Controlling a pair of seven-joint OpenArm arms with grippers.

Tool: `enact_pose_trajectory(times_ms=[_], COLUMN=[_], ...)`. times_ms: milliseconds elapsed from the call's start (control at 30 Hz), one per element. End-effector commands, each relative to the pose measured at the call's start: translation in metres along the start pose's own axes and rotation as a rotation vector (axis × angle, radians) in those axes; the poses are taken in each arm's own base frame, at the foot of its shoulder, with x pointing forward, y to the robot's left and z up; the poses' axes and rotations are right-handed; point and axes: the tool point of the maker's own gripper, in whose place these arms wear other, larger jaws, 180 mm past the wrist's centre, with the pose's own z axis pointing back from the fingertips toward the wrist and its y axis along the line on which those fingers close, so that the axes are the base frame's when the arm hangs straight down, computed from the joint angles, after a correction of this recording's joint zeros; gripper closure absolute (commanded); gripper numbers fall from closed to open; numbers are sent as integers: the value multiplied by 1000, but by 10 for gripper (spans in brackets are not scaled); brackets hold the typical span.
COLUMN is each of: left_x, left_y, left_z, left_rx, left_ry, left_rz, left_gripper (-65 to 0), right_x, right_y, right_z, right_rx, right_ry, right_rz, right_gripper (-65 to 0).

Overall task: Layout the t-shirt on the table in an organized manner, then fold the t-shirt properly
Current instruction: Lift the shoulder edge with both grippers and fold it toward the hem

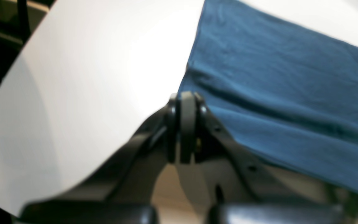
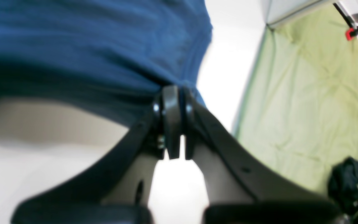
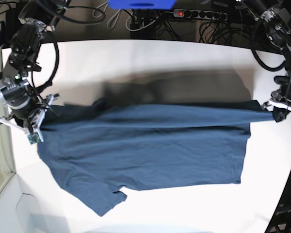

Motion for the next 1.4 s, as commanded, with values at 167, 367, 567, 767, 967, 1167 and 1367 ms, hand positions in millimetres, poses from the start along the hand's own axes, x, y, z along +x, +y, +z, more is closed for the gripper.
enact_pose_trajectory(times_ms=[167, 367, 567, 767, 967, 1167, 1367], left_x=[-5, -37, -62, -79, -67, -56, -79], left_y=[4, 4, 11, 9, 4, -1, 6], left_z=[8, 19, 30, 35, 26, 19, 9], left_rx=[9, -23, -9, -9, -22, -32, -34], left_ry=[-1, 80, 158, 255, 225, 197, 265], left_rz=[-12, 2, -8, -8, 3, 8, 42], left_gripper=[-2, -2, -2, -2, -2, -2, -2], right_x=[-28, -53, -72, -76, -58, -34, -36], right_y=[5, 5, -18, -21, 18, 46, 48], right_z=[6, 11, 18, 18, 10, -1, -32], right_rx=[10, 16, -33, -35, 60, 125, 167], right_ry=[56, 118, 234, 267, 221, 166, 220], right_rz=[38, 88, 139, 159, 239, 265, 227], right_gripper=[0, 0, 0, 0, 0, 0, 0])
